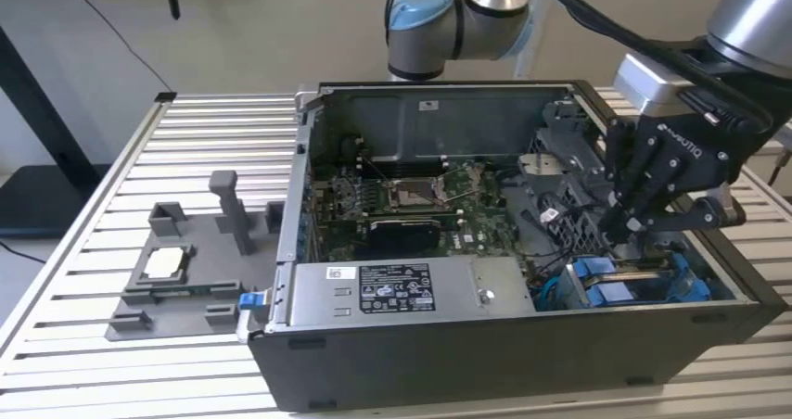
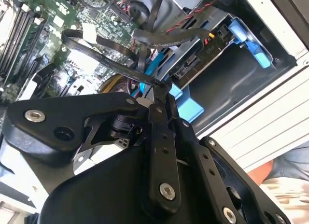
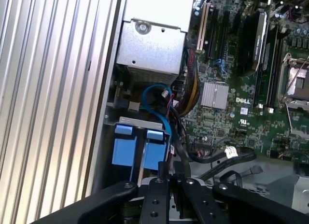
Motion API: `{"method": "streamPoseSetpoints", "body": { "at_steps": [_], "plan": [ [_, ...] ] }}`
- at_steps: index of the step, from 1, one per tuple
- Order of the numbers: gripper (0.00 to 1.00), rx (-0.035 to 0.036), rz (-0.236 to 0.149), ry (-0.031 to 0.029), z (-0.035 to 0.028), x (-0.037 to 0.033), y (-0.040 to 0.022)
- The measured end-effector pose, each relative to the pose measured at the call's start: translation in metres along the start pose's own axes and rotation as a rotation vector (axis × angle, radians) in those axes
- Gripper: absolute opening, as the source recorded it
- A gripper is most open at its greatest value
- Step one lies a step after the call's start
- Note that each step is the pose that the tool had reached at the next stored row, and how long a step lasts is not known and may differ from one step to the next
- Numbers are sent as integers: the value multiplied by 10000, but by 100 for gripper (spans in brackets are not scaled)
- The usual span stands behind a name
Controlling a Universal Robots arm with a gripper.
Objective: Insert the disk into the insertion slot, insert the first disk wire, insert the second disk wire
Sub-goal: 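Insert the second disk wire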
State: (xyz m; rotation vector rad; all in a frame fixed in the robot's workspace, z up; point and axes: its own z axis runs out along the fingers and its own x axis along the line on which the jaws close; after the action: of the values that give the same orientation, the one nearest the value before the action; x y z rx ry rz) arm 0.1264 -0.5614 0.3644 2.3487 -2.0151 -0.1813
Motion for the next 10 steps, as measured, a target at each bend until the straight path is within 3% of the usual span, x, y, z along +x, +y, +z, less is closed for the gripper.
{"method": "streamPoseSetpoints", "body": {
  "at_steps": [2,10],
  "plan": [
    [16,-46,-1,-55,-1,11,-9],
    [16,-35,423,-126,9,41,-7]
  ]
}}
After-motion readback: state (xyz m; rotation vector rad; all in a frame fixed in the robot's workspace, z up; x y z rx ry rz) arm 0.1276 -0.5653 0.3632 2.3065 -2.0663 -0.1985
